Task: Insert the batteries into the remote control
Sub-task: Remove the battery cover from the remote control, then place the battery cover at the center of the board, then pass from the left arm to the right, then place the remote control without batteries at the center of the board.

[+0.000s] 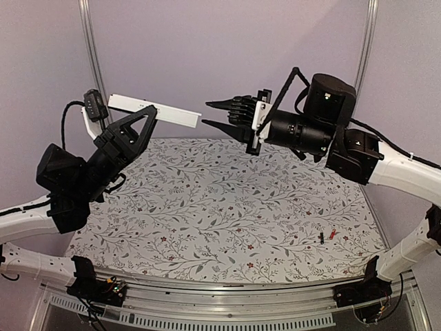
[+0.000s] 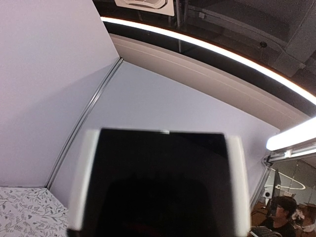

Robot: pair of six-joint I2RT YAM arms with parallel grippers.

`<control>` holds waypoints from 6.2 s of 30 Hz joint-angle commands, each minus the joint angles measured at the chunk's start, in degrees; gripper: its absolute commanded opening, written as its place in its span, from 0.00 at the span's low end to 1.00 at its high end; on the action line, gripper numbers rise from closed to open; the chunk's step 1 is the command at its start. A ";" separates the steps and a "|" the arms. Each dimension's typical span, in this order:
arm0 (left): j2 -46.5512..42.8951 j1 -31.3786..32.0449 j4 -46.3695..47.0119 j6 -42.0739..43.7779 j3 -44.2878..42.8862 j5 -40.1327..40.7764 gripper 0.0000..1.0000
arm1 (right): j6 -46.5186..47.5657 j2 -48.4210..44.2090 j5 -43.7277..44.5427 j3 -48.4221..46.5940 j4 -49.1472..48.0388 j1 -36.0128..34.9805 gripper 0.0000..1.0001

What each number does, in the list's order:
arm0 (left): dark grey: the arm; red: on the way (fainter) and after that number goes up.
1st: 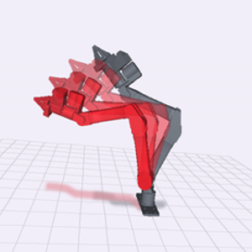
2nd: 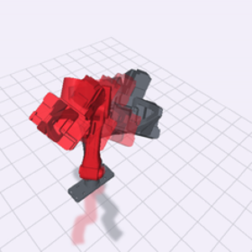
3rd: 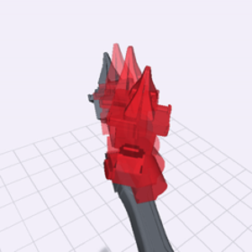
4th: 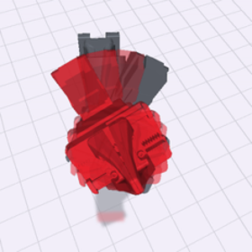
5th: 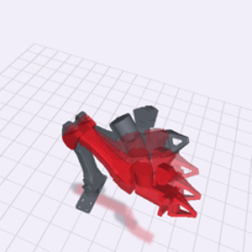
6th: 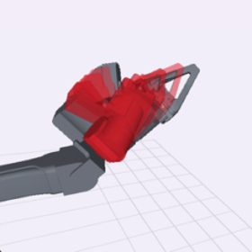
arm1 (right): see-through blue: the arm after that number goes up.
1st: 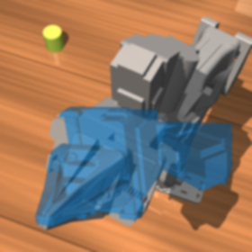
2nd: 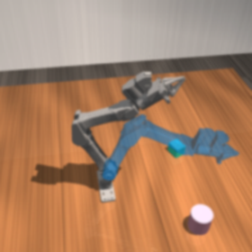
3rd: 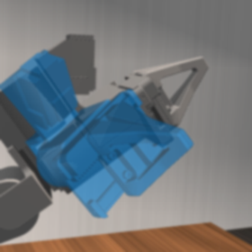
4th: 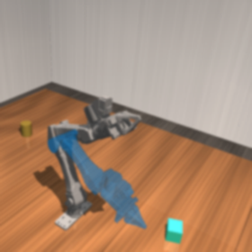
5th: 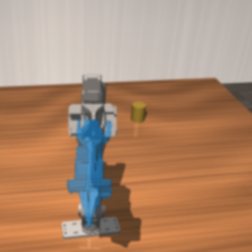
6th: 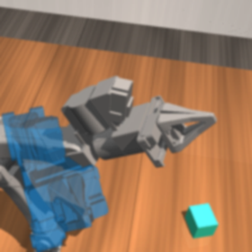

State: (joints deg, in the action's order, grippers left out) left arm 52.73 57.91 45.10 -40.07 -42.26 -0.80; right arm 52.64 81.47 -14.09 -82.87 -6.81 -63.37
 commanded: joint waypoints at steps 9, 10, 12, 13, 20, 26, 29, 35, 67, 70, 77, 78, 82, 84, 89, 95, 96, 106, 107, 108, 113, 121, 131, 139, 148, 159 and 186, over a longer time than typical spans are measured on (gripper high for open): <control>0.59 0.36 0.69 0.61 -0.19 -0.34 0.00 | 0.17 1.93 -2.06 -2.71 1.10 -0.17 0.17; 0.66 0.38 0.68 0.59 -0.26 -0.47 0.00 | 0.22 2.08 -2.06 -2.85 1.28 -0.17 0.16; 0.79 0.44 0.69 0.58 -0.36 -0.67 0.00 | 0.41 2.39 -2.08 -3.07 1.76 -0.21 0.15; 0.79 0.45 0.69 0.55 -0.34 -0.76 0.00 | 0.52 2.52 -2.03 -3.08 1.79 -0.23 0.14; 0.64 0.42 0.00 0.68 0.07 -0.32 0.00 | 0.41 2.31 -2.29 -2.78 1.99 -0.26 0.01; 0.12 0.43 -1.82 2.54 0.82 0.64 0.00 | -2.02 1.85 -0.23 -2.80 0.89 -0.25 0.00; 0.12 0.28 -2.41 3.58 1.35 2.55 0.00 | -4.73 1.51 1.97 -3.12 -0.11 -0.18 0.00; -0.31 0.04 -3.35 3.99 3.35 4.21 0.00 | -14.52 1.17 5.15 -5.59 -0.93 1.76 0.00; -15.81 0.15 -13.73 12.72 11.89 5.17 0.00 | -101.59 10.21 -12.54 38.84 -5.95 39.03 0.00; -17.08 0.16 -16.67 13.54 10.65 4.48 0.00 | -103.51 12.08 -12.75 40.80 -6.73 39.03 0.00; -19.66 0.18 -20.84 15.11 7.84 4.17 0.00 | -104.15 11.42 -7.52 44.71 -3.26 39.19 0.21; -19.68 0.14 -21.55 15.43 7.51 3.95 0.00 | -104.15 11.58 -7.46 44.76 -2.80 39.27 0.28; -18.85 0.14 -24.02 16.21 5.46 2.18 0.00 | -102.09 10.02 -4.75 41.85 4.30 39.38 0.53; -18.08 0.19 -24.35 16.92 4.98 1.30 0.00 | -99.24 7.42 -0.69 37.52 12.44 39.08 0.57; -15.04 0.14 -23.09 22.71 5.04 -4.90 0.00 | -79.81 1.29 6.67 19.45 24.08 28.71 0.79; -9.11 0.13 -19.80 30.72 6.24 -14.57 0.00 | -48.27 -6.62 -4.48 13.20 15.52 10.18 0.99; -8.12 0.18 -18.68 32.09 6.57 -16.13 0.00 | -46.74 -7.59 -10.57 13.69 13.24 9.62 0.99; 1.72 4.85 -11.62 37.27 5.84 -22.17 0.00 | -34.98 -6.47 -17.01 10.74 17.94 0.86 0.91; 2.73 6.02 -11.73 38.01 5.33 -20.75 0.00 | -34.28 -6.49 -16.84 11.07 17.83 0.40 0.90; 3.87 7.02 -11.71 38.34 4.84 -19.57 0.00 | -33.81 -6.74 -16.79 11.33 17.78 -0.06 0.89; 8.26 10.96 -11.23 38.76 2.36 -15.32 0.00 | -32.75 -8.00 -18.40 12.57 19.50 -0.48 0.77; 11.65 15.37 -8.19 39.99 1.00 -8.11 0.00 | -33.33 -12.78 -18.82 16.96 21.18 -1.39 0.69; 11.89 15.72 -8.88 42.75 -0.81 -10.65 0.00 | -34.56 -11.76 -15.00 17.05 21.98 -1.56 0.39; 11.73 15.69 -8.81 41.94 -0.42 -12.73 0.00 | -34.49 -9.21 -12.89 12.80 25.40 -1.58 0.00; 2.57 15.69 -5.38 35.00 4.75 5.48 1.00 | -36.40 -7.32 -4.33 16.04 31.09 4.84 0.00; -16.38 15.40 -7.48 35.35 16.72 36.10 1.00 | -26.91 9.96 4.44 20.88 35.12 5.28 0.00; -13.56 8.81 -7.57 37.53 17.94 35.25 1.00 | -17.89 24.82 4.46 20.61 31.36 5.89 0.24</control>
State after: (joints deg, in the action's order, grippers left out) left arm 38.65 67.81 38.26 -1.85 -24.29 36.14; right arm 32.08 104.51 -8.36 -61.82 24.97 -57.69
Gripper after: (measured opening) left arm 0.996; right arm 0.264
